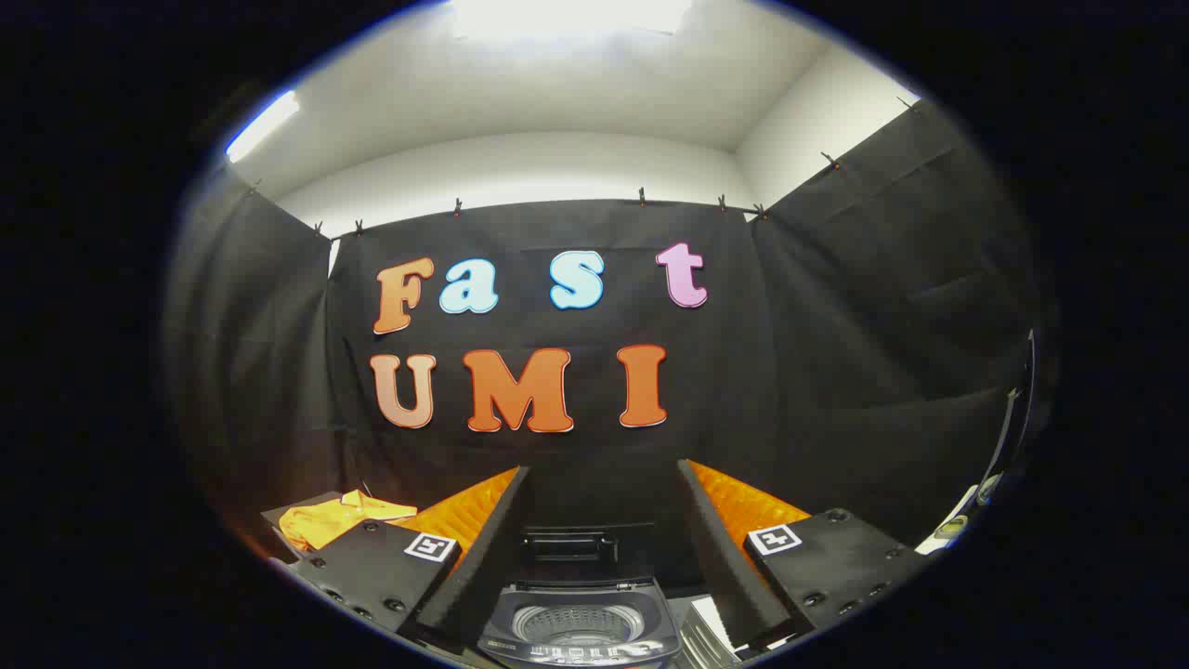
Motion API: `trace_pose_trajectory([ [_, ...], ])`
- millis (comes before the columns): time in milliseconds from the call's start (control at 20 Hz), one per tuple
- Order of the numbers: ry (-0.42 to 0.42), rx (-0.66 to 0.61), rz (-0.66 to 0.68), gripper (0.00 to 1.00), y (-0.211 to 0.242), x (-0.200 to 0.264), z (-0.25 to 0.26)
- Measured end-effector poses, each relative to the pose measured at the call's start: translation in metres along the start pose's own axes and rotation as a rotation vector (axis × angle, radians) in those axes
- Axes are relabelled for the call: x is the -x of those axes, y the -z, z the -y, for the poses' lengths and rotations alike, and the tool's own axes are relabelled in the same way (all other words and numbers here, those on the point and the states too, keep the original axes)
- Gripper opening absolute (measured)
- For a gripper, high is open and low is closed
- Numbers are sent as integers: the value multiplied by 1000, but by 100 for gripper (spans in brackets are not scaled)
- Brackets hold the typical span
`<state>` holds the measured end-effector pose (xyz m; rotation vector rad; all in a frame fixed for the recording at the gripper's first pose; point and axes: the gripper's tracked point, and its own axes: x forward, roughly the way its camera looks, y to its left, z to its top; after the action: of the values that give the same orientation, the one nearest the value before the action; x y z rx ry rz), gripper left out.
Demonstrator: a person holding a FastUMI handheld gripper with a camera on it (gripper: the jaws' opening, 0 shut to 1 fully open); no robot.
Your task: Put the clothes into the washing machine and then close the washing machine lid.
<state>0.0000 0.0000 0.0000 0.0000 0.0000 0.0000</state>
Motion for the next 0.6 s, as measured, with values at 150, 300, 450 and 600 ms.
trace_pose_trajectory([
  [150, 32, -9, -5, 98, 3, 8, -11],
  [300, 39, -4, -25, 98, 10, 11, -22],
  [450, 44, 2, -33, 98, 12, 12, -27],
  [600, 51, -16, -35, 98, 13, 10, -26],
])
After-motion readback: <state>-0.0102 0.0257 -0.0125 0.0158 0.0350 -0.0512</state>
